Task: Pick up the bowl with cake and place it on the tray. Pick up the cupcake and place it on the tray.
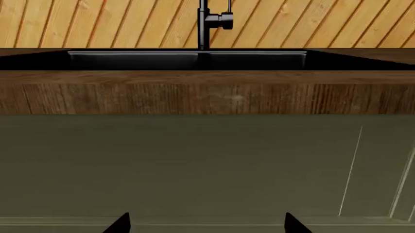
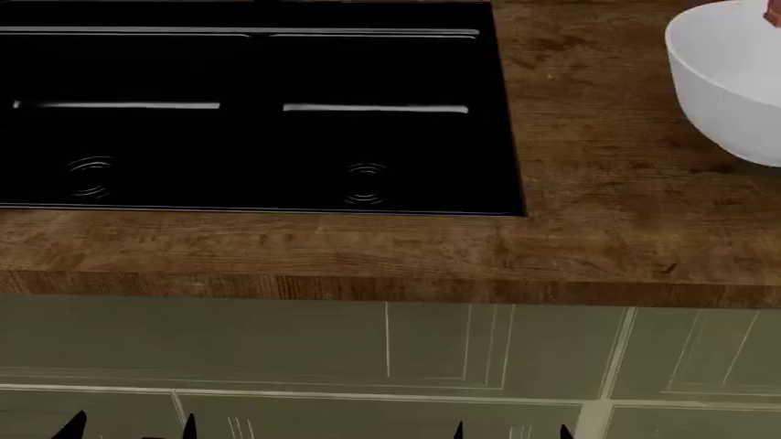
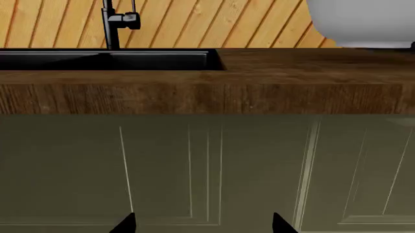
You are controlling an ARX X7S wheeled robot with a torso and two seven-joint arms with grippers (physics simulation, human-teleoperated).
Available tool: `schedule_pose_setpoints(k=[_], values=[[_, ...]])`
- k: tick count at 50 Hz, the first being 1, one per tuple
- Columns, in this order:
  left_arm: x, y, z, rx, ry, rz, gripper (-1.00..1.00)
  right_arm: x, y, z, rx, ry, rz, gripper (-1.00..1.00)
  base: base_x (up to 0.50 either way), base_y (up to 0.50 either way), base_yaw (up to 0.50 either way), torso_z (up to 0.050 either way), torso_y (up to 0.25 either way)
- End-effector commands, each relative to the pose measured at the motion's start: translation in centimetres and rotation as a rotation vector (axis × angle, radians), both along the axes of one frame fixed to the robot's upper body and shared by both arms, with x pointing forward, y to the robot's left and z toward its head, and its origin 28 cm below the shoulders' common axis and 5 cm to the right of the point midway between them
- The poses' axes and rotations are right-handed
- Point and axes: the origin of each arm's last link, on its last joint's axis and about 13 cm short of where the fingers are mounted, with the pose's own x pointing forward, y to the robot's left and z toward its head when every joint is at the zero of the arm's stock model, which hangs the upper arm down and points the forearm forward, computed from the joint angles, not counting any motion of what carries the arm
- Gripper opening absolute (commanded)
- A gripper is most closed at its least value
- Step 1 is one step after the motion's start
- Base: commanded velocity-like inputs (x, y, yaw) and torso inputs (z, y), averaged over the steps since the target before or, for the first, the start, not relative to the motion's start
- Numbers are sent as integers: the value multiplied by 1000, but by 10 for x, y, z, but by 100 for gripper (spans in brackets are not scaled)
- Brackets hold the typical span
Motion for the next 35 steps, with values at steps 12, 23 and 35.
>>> schedule_pose_setpoints(k=[12, 23, 35], values=[[0, 0, 2, -12, -12, -6, 100, 0, 1, 0, -1, -3, 7, 100, 0, 0, 0, 0, 0], [-1, 0, 3, -22, -20, -7, 100, 0, 1, 1, -2, -5, 9, 100, 0, 0, 0, 0, 0], [-1, 0, 3, -22, -37, -12, 100, -1, 1, 2, -1, -7, 10, 100, 0, 0, 0, 0, 0]])
